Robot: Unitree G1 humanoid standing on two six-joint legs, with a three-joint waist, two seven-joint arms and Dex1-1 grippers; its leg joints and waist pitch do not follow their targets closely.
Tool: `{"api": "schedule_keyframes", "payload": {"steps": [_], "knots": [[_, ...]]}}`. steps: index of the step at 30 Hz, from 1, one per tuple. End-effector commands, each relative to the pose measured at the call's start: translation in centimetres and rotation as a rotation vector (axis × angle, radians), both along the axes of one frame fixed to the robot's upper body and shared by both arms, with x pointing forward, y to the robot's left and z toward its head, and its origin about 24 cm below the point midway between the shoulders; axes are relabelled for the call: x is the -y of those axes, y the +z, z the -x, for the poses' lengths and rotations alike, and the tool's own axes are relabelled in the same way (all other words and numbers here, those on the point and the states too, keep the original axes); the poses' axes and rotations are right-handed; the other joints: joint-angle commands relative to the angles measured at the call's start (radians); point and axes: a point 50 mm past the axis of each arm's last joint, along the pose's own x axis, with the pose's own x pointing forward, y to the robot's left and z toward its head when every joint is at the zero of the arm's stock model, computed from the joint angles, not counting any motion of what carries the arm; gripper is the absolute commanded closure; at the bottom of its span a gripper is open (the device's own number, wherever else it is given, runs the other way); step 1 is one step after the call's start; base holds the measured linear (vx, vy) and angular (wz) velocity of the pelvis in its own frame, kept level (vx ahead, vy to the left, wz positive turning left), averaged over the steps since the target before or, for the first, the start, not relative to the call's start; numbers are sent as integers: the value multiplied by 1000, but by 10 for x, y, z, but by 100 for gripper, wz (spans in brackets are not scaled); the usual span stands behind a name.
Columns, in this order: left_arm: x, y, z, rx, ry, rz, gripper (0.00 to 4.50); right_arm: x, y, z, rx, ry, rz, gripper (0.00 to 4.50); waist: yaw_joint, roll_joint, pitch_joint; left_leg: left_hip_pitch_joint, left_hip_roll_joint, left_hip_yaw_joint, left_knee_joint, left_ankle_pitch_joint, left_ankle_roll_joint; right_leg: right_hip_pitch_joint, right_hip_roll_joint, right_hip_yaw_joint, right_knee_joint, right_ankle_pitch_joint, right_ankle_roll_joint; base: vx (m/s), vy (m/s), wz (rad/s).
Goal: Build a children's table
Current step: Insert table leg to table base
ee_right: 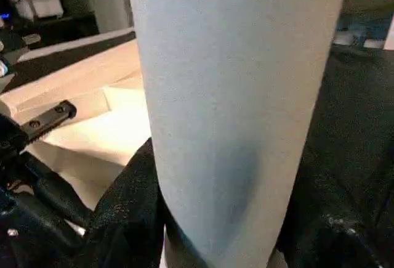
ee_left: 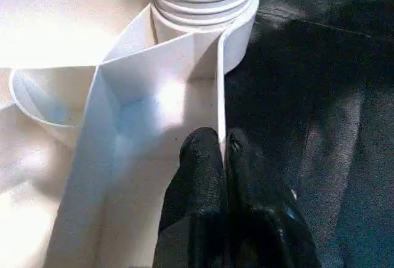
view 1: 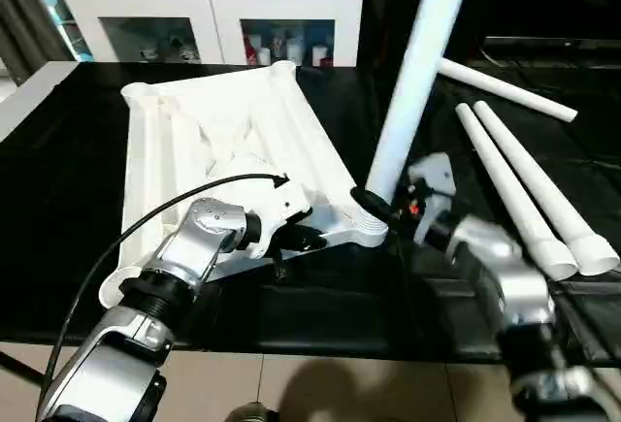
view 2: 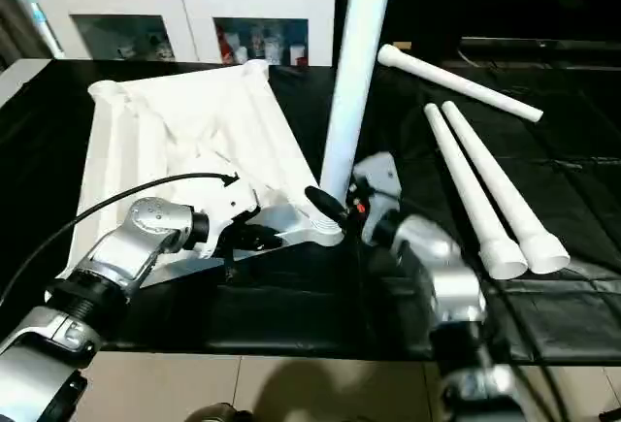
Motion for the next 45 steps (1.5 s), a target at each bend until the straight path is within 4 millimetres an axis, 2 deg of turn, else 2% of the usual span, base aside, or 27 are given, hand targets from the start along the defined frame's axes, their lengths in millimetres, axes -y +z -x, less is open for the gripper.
{"api": "schedule_keyframes", "payload": {"steps": [1, 2, 4, 5, 7, 10, 11, 13, 14, 15, 16, 17, 19, 21, 24, 26, 27, 29, 32, 34, 38, 41, 42, 43, 45], "knots": [[-1, 9, -7, 34, 13, 6, 450, 9, -24, 11, -109, -54, -36, 257, -6, 9, -68, 32, 72, -33, -88, -341, -7, 38, -98, 54, -87, -307, -198, 0, 0, 0], [-1, 9, -7, 35, 14, 5, 450, 9, -27, 13, -109, -57, -33, 257, -6, 11, -68, 33, 72, -32, -88, -347, -8, 36, -98, 54, -89, -312, -197, 0, 0, 0], [-1, 9, -8, 35, 15, 5, 450, 9, -29, 15, -105, -54, -19, 257, -5, 8, -67, 33, 70, -32, -89, -353, -9, 37, -99, 54, -90, -321, -194, 0, 0, 0], [-1, 9, -8, 36, 13, 2, 450, 8, -31, 17, -82, -31, 52, 257, -5, 10, -67, 33, 71, -33, -90, -358, -10, 37, -98, 54, -90, -327, -191, 0, 0, 0], [-1, 9, -8, 37, 9, -1, 450, 6, -32, 19, -63, 12, 130, 257, -6, 8, -65, 33, 71, -34, -92, -368, -16, 38, -98, 53, -92, -344, -182, 0, 0, 0], [-1, 10, -8, 38, 1, -3, 450, 3, -31, 19, -55, 64, 180, 257, -10, 6, -61, 35, 70, -36, -94, -400, -17, 38, -99, 53, -97, -394, -175, 0, 0, 0], [-2, 10, -8, 38, -3, -4, 450, 2, -30, 18, -49, 84, 189, 257, -14, 4, -58, 39, 69, -36, -93, -418, -17, 35, -101, 53, -102, -441, -169, 0, 0, 0], [-2, 10, -8, 37, -6, -5, 450, 1, -29, 18, -44, 96, 195, 257, -14, 4, -59, 39, 68, -36, -92, -414, -16, 35, -101, 54, -105, -454, -163, 0, 0, 0], [-3, 10, -8, 37, -7, -7, 450, 1, -28, 16, -43, 115, 203, 257, -15, -10, -61, 37, 69, -34, -92, -394, -10, 37, -102, 55, -105, -446, -162, 0, 0, 0], [-3, 10, -8, 38, -8, -8, 450, 1, -27, 15, -45, 129, 207, 257, -12, -3, -62, 35, 70, -34, -92, -369, -5, 38, -101, 56, -101, -428, -166, 0, 0, 0], [-3, 10, -8, 38, -8, -8, 450, 1, -27, 15, -45, 129, 207, 257, -12, -2, -62, 35, 70, -33, -92, -365, -2, 37, -101, 56, -101, -418, -169, 0, 0, 0], [-4, 10, -8, 37, -7, -9, 450, 1, -28, 15, -51, 151, 216, 257, -13, -9, -62, 33, 70, -31, -92, -355, 4, 39, -100, 56, -100, -401, -174, 0, 0, 0], [-5, 10, -8, 35, -13, -12, 450, 2, -29, 14, -54, 192, 259, 257, -12, -7, -62, 33, 71, -30, -91, -341, 10, 39, -100, 55, -98, -395, -180, 0, 0, 0], [-6, 10, -7, 33, -22, -12, 450, 2, -28, 12, -53, 222, 277, 257, -13, -12, -61, 33, 69, -28, -89, -335, 14, 39, -101, 55, -99, -405, -180, 0, 0, 0], [-6, 10, -6, 30, -29, -12, 450, 2, -26, 11, -52, 247, 284, 257, -13, -11, -61, 34, 70, -28, -89, -331, 19, 38, -100, 55, -101, -414, -176, 0, 0, 0], [-6, 10, -5, 28, -38, -15, 450, 0, -23, 9, -54, 304, 303, 257, -13, -16, -62, 33, 70, -27, -89, -321, 23, 39, -99, 55, -99, -407, -178, 0, 0, 0], [-6, 10, -5, 28, -38, -15, 450, 0, -23, 9, -54, 304, 303, 257, -13, -14, -62, 33, 70, -27, -88, -317, 25, 39, -100, 55, -98, -403, -180, 0, 0, 0], [-5, 10, -5, 30, -46, -20, 450, -3, -21, 8, -63, 390, 338, 257, -13, -21, -62, 31, 71, -26, -88, -303, 30, 41, -99, 55, -95, -391, -184, 0, 0, 0], [-5, 10, -5, 29, -51, -19, 450, -3, -22, 8, -71, 413, 342, 257, -11, -20, -63, 32, 71, -24, -87, -287, 37, 41, -99, 56, -93, -363, -192, 0, 0, 0], [-4, 11, -4, 28, -62, -18, 450, -3, -22, 6, -75, 418, 343, 257, -11, -22, -63, 32, 72, -25, -88, -289, 37, 41, -100, 55, -93, -366, -194, 0, 0, 0], [-1, 12, -2, 24, -120, -33, 450, 0, -19, 0, -87, 427, 311, 257, -12, -19, -61, 34, 71, -25, -87, -311, 30, 39, -101, 55, -97, -404, -190, 0, 0, 0], [-1, 13, -2, 22, -135, -38, 450, 1, -17, -2, -91, 432, 300, 257, -12, -20, -63, 33, 73, -25, -88, -300, 34, 41, -99, 55, -94, -377, -196, 0, 0, 0], [-1, 13, -1, 21, -143, -40, 450, 3, -17, -3, -92, 433, 302, 257, -9, -7, -64, 34, 73, -27, -88, -301, 31, 41, -100, 55, -92, -370, -200, 0, 0, 0], [-1, 13, -1, 21, -143, -40, 450, 3, -17, -3, -92, 433, 302, 257, -12, -12, -63, 32, 73, -25, -89, -305, 31, 41, -98, 54, -94, -364, -200, 0, 0, 0], [-1, 14, -1, 19, -159, -46, 450, 5, -16, -3, -95, 462, 312, 257, -11, -11, -64, 34, 73, -26, -89, -316, 25, 42, -99, 54, -92, -357, -206, 0, 0, 0]]}}
